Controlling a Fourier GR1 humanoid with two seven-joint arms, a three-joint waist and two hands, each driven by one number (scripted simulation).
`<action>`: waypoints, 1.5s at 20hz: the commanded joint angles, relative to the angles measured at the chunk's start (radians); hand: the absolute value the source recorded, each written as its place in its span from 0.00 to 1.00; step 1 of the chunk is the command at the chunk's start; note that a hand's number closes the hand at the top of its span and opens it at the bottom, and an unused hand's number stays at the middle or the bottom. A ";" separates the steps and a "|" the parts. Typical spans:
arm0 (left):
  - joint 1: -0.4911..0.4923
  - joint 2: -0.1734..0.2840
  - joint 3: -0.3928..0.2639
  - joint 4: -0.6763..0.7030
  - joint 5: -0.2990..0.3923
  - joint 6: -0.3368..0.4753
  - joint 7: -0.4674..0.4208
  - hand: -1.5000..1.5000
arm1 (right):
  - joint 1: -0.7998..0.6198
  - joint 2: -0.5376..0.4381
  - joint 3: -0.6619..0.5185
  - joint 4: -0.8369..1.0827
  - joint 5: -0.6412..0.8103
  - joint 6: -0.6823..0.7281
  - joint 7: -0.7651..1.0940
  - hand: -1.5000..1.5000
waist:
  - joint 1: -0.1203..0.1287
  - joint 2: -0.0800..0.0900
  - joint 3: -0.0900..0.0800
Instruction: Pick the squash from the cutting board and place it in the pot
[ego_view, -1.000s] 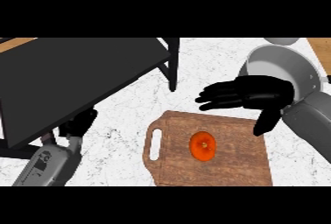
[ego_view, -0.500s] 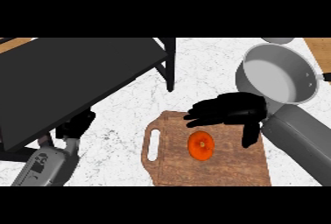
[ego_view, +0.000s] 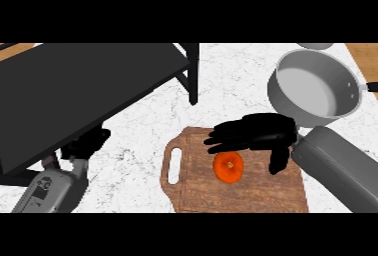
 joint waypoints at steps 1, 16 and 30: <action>-0.017 0.084 0.126 -0.066 0.026 0.003 0.012 0.50 | 0.040 -0.008 -0.008 -0.005 0.038 -0.013 -0.002 0.00 | 0.007 -0.012 0.010; -0.026 0.068 0.138 -0.063 0.022 -0.025 0.031 0.50 | 0.085 0.189 0.010 0.123 0.201 -0.096 0.037 0.00 | 0.012 -0.008 0.010; -0.069 0.046 0.149 -0.017 0.000 -0.017 0.025 0.50 | 0.135 0.292 0.057 0.179 0.333 -0.223 -0.116 1.00 | 0.007 -0.007 0.010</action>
